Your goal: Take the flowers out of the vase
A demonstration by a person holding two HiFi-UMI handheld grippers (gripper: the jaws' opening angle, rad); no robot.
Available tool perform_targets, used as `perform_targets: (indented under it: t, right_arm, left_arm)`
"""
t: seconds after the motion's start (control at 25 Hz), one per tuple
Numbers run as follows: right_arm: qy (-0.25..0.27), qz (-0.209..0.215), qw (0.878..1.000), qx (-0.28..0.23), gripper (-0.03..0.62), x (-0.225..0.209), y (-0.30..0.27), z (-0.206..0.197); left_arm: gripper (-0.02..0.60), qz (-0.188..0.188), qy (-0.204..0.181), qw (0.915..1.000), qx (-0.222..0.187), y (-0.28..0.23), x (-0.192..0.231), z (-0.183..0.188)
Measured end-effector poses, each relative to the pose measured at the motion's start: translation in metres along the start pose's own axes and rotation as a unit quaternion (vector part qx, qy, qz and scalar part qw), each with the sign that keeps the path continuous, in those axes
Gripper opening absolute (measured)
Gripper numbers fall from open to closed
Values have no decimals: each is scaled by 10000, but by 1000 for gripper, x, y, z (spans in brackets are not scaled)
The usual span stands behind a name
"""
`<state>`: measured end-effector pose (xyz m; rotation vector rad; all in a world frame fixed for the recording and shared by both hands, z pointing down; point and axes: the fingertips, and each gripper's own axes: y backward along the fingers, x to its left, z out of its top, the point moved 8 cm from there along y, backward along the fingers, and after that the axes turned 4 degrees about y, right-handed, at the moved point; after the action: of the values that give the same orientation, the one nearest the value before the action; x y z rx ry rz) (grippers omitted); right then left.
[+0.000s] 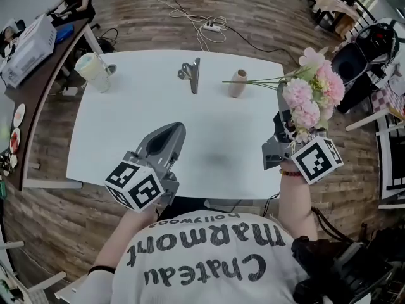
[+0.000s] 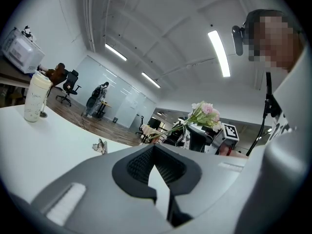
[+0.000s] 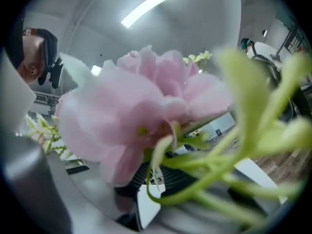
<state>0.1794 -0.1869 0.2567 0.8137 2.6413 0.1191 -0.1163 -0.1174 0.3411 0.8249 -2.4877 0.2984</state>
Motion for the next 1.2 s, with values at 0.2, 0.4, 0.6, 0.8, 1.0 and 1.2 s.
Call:
perform_targets:
  t: [0.2,0.4,0.6,0.8,1.0,1.2]
  right_arm:
    - [-168,-30,9992,367,51,17,21,-24]
    - [-500,-80,9971,562,51,51,41,-39]
    - [-452,-318,9972,505,50,96,60,-51]
    - [-332,-576,9964,520,49,137,70,-69]
    - [-304,-845,9938,655,49,178,80,-99]
    - [-411,-1122,9900,747,49,209,88,-124]
  left_arm:
    - [6,31,100,9999,111,18,-2,-2]
    - [6,-369,-3,9989,293,31,-6,4]
    - [6,-701,-119,9964,469,56,-4,16]
    - [6,-958,-140,9929,698,88,12,20]
    - [6,-1186,-81,9894,840,115,27,17]
    - [6,-1506,-51,9838,969,131,30,14]
